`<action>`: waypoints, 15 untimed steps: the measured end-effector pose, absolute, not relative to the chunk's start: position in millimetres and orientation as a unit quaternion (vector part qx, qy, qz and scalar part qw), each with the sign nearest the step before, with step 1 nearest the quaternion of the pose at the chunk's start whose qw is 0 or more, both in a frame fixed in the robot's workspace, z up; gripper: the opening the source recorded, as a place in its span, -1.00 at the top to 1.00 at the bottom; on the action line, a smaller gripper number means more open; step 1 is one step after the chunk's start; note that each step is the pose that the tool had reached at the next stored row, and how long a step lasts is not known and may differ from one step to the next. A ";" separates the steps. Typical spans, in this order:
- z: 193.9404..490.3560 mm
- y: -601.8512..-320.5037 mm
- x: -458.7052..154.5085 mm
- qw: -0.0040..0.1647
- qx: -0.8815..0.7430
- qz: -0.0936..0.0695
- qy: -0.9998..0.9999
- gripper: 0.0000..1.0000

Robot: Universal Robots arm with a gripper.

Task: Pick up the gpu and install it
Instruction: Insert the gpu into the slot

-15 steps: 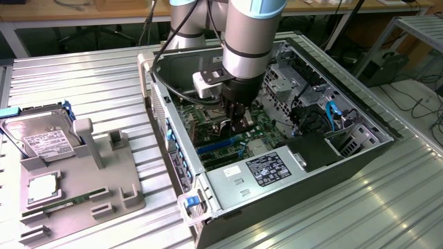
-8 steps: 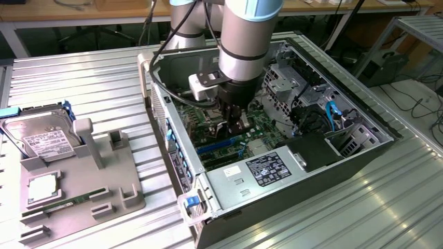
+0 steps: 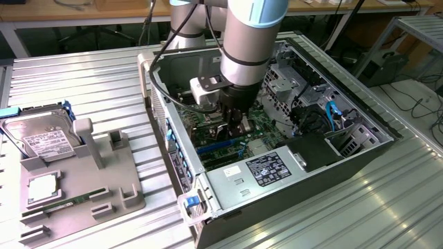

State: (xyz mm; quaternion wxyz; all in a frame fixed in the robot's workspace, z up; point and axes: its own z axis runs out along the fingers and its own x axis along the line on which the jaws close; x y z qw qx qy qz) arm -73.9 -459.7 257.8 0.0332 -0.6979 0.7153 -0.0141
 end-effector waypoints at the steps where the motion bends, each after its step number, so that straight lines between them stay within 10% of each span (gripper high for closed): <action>1: 257.5 -461.4 -74.0 0.033 -0.698 -0.014 0.715 0.46; 15: 251.6 -461.0 -88.8 0.033 -0.698 -0.014 0.715 0.46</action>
